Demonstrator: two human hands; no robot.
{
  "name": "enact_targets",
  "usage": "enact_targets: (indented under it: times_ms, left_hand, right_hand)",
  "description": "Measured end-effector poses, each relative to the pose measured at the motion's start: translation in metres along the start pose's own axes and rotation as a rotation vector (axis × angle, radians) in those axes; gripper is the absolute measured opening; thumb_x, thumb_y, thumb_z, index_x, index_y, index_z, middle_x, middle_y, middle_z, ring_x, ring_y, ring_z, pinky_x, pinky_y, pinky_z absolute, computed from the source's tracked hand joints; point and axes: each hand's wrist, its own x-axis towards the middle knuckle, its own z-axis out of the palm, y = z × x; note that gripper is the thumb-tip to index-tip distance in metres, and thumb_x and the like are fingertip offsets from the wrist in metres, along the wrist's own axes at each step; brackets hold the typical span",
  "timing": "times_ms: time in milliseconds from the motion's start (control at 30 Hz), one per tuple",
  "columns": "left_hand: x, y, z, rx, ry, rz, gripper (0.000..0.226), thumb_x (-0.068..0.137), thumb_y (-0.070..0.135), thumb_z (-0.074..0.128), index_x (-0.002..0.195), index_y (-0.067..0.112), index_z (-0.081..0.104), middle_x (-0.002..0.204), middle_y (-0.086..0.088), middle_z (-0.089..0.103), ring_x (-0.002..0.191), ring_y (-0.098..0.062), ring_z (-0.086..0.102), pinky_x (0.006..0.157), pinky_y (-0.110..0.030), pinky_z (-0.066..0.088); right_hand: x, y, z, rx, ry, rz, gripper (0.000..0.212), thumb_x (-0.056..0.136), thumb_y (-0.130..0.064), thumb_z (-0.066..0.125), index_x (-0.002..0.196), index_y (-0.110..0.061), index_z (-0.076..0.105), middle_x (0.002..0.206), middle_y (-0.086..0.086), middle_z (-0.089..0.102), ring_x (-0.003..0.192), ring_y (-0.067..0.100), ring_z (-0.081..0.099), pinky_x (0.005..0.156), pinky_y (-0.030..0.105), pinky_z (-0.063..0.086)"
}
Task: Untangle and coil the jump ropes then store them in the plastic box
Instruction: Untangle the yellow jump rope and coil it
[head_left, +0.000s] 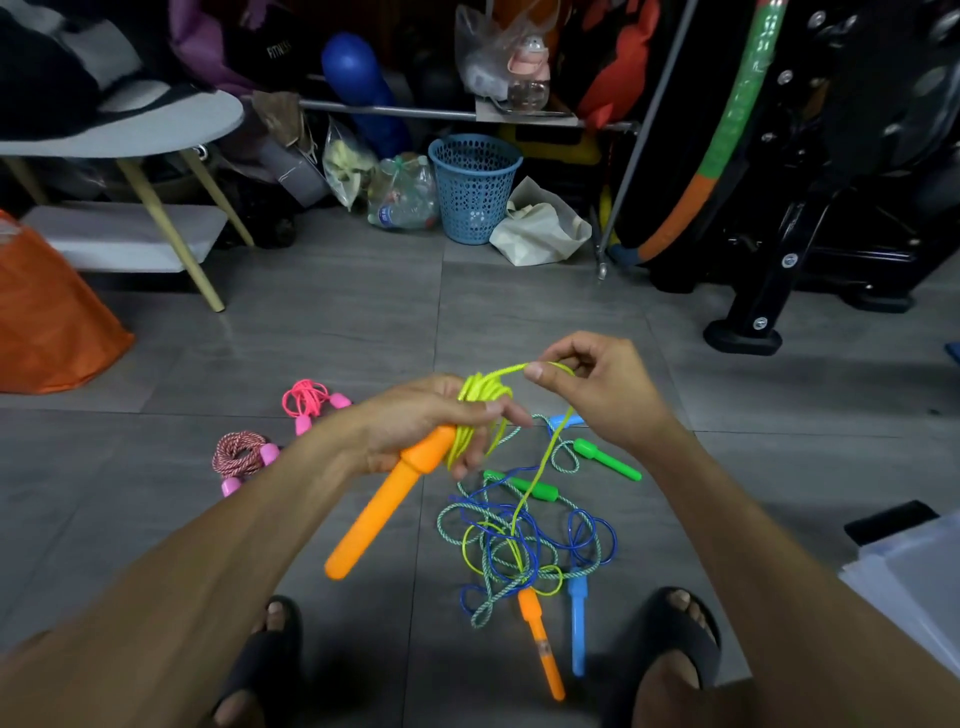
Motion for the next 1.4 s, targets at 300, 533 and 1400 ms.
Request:
enact_targets:
  times_ms: [300, 533, 1400]
  left_hand:
    - [-0.011, 0.007, -0.023, -0.458, 0.019, 0.214, 0.051, 0.066, 0.032, 0.078, 0.111, 0.01, 0.069, 0.054, 0.001, 0.053, 0.042, -0.01, 0.051, 0.045, -0.021, 0.042]
    - [-0.01, 0.013, -0.026, -0.655, 0.321, 0.261, 0.044, 0.083, 0.027, 0.051, 0.123, 0.013, 0.058, 0.057, 0.002, 0.059, 0.046, -0.009, 0.055, 0.05, -0.018, 0.048]
    - [0.013, 0.006, -0.015, -0.563, 0.479, 0.303, 0.02, 0.093, 0.003, 0.043, 0.108, 0.015, 0.048, 0.094, -0.006, 0.074, 0.088, -0.021, 0.071, 0.078, -0.027, 0.056]
  right_hand:
    - [-0.001, 0.051, -0.018, -0.243, -0.229, 0.393, 0.03, 0.078, -0.001, 0.072, 0.062, -0.017, 0.054, 0.056, 0.001, 0.044, 0.046, 0.004, 0.037, 0.047, 0.015, 0.031]
    - [0.004, 0.008, -0.025, 0.503, 0.036, 0.433, 0.014, 0.088, -0.007, 0.061, 0.074, -0.008, 0.06, 0.058, 0.001, 0.063, 0.05, 0.01, 0.06, 0.056, 0.019, 0.052]
    - [-0.026, -0.013, 0.022, -0.141, -0.502, 0.162, 0.007, 0.082, -0.002, 0.064, 0.08, -0.002, 0.07, 0.065, 0.01, 0.066, 0.054, 0.006, 0.058, 0.055, 0.017, 0.045]
